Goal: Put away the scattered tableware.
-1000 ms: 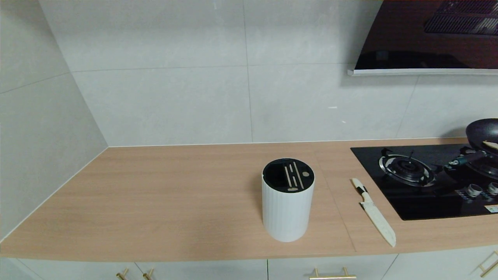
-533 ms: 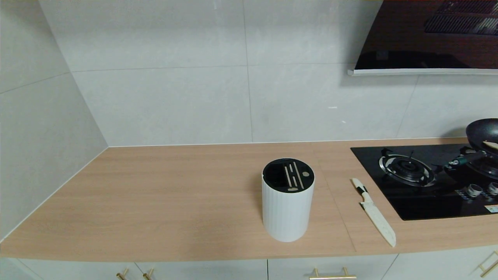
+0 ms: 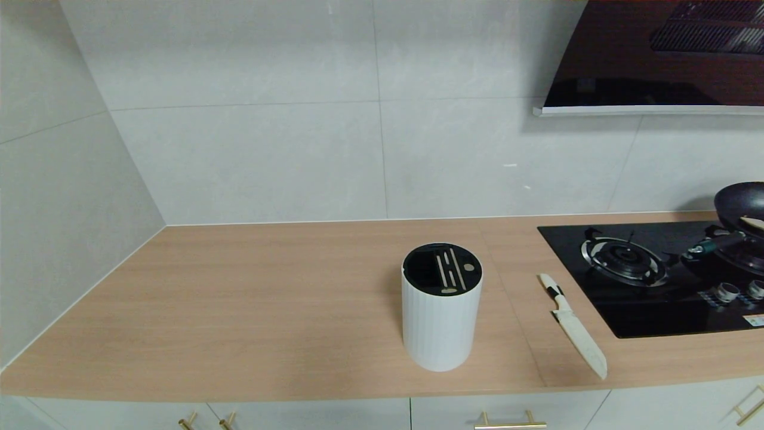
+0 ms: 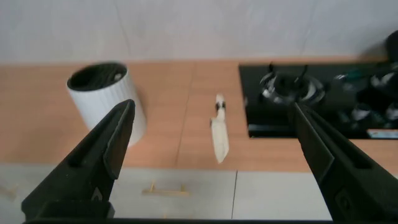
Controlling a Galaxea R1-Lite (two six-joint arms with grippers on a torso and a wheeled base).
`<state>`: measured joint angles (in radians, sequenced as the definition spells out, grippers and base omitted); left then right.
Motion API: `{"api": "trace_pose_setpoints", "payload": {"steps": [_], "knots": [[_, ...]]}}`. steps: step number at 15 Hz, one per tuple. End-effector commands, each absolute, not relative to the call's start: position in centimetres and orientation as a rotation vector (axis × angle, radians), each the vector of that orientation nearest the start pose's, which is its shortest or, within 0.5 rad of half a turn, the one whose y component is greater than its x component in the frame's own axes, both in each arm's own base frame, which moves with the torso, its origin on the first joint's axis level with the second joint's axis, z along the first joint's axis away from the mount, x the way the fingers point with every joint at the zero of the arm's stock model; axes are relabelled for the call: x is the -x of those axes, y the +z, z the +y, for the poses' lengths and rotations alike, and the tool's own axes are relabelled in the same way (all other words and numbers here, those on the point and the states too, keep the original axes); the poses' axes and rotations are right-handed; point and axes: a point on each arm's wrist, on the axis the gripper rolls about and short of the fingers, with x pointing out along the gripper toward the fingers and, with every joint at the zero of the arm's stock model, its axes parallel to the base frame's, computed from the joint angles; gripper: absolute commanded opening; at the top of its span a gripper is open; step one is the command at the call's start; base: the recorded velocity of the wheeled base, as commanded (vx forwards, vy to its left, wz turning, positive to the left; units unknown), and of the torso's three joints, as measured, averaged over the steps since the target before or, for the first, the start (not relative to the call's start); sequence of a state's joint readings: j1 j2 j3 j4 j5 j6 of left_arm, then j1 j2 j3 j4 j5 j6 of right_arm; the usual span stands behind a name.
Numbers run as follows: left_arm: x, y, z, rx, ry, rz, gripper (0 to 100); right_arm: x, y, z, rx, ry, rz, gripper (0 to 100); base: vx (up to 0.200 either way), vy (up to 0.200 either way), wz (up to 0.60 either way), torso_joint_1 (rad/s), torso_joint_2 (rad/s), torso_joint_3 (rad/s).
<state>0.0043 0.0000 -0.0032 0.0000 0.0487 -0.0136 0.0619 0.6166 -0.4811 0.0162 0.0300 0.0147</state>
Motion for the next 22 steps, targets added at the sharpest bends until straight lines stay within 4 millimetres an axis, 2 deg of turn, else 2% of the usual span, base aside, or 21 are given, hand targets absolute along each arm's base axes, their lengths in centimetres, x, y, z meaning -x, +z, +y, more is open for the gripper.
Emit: {"api": "trace_pose_setpoints", "payload": {"steps": [1,3,4,5,6,8,9,11,12,15,17,18,22], "knots": [[2.3,7.6,0.1,0.014,0.054,-0.003,100,-17.1,20.2,1.4,0.043,0.105,0.491,100,0.000,0.000,0.00,0.000,0.00,0.000],[2.3,7.6,0.1,0.014,0.054,-0.003,100,-21.7,17.9,1.7,0.050,0.102,0.584,100,0.000,0.000,0.00,0.000,0.00,0.000],[2.3,7.6,0.1,0.014,0.054,-0.003,100,-22.6,17.4,1.8,0.052,0.103,0.598,100,0.000,0.000,0.00,0.000,0.00,0.000],[2.3,7.6,0.1,0.014,0.054,-0.003,100,-25.4,15.4,2.0,0.060,0.086,0.629,100,0.000,0.000,0.00,0.000,0.00,0.000],[2.3,7.6,0.1,0.014,0.054,-0.002,100,-27.1,14.1,2.0,0.070,0.073,0.646,100,0.000,0.000,0.00,0.000,0.00,0.000],[2.3,7.6,0.1,0.014,0.054,-0.003,100,-29.1,11.6,2.1,0.088,0.066,0.691,100,0.000,0.000,0.00,0.000,0.00,0.000],[2.3,7.6,0.1,0.014,0.054,-0.003,100,-30.5,9.5,2.2,0.099,0.050,0.719,100,0.000,0.000,0.00,0.000,0.00,0.000],[2.3,7.6,0.1,0.014,0.054,-0.003,100,-32.1,7.3,2.2,0.105,0.038,0.736,100,0.000,0.000,0.00,0.000,0.00,0.000],[2.3,7.6,0.1,0.014,0.054,-0.003,100,-33.4,5.2,2.4,0.114,0.041,0.760,100,0.000,0.000,0.00,0.000,0.00,0.000],[2.3,7.6,0.1,0.014,0.054,-0.003,100,-35.0,2.0,2.5,0.122,0.028,0.779,100,0.000,0.000,0.00,0.000,0.00,0.000],[2.3,7.6,0.1,0.014,0.054,-0.003,100,-35.4,1.2,2.4,0.121,0.026,0.773,100,0.000,0.000,0.00,0.000,0.00,0.000],[2.3,7.6,0.1,0.014,0.054,-0.003,100,-36.1,-0.3,2.4,0.120,0.026,0.777,100,0.000,0.000,0.00,0.000,0.00,0.000],[2.3,7.6,0.1,0.014,0.054,-0.003,100,-37.0,-1.2,1.3,0.099,0.005,0.776,100,0.000,0.000,0.00,0.000,0.00,0.000]]}}
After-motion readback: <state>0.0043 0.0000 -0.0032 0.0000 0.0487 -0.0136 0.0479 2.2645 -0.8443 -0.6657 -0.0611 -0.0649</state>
